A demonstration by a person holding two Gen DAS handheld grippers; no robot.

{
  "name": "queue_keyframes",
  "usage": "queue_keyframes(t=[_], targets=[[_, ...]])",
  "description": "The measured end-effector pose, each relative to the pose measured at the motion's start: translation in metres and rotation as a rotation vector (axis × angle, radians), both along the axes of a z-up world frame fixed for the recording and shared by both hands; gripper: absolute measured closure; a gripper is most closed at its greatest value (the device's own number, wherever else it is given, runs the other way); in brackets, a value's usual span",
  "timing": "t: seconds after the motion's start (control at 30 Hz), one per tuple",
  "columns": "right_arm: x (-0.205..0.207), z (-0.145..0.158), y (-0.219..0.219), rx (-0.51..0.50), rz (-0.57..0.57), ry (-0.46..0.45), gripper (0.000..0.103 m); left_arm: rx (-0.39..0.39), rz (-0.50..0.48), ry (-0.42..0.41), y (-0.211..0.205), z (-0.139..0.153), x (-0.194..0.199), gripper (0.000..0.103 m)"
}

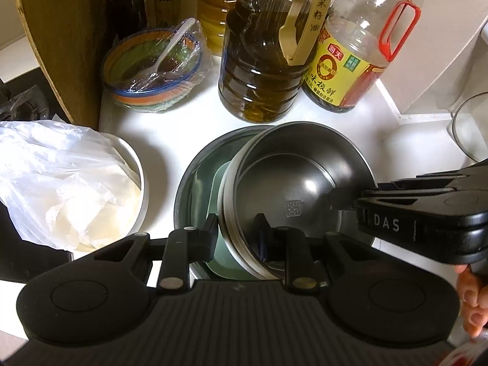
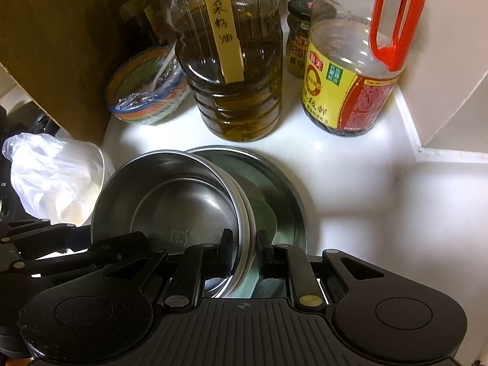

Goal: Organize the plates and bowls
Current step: 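Lift the bowl stack with both grippers and carry it over the steel tray, then lower the bowl stack onto the green plate and open both grippers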

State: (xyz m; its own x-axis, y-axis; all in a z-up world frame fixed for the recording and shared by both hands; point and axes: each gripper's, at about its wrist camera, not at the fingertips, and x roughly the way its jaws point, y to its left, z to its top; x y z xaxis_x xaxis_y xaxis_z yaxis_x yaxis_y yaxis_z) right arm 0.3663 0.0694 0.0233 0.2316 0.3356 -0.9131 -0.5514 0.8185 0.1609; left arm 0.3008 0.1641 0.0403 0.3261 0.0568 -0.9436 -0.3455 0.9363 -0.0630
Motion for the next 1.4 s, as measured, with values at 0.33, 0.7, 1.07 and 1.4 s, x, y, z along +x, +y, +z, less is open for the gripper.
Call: queue_keyframes(t=[0.33,0.7,1.07,1.4], targets=[[0.002,-0.009,0.0,-0.008,-0.004,0.02,0.087,-0.008,-0.003,0.01,0.0,-0.008,0.001,0.081],[0.004,-0.019,0.002,-0.016,-0.008,0.042,0.087,-0.017,-0.006,0.016,0.003,-0.017,0.001,0.081],[0.006,-0.027,0.003,-0.022,-0.023,0.062,0.087,-0.026,-0.005,0.025,0.003,-0.025,0.002,0.081],[0.007,-0.027,0.004,-0.023,-0.025,0.061,0.087,-0.032,-0.006,0.025,0.005,-0.026,0.003,0.081]])
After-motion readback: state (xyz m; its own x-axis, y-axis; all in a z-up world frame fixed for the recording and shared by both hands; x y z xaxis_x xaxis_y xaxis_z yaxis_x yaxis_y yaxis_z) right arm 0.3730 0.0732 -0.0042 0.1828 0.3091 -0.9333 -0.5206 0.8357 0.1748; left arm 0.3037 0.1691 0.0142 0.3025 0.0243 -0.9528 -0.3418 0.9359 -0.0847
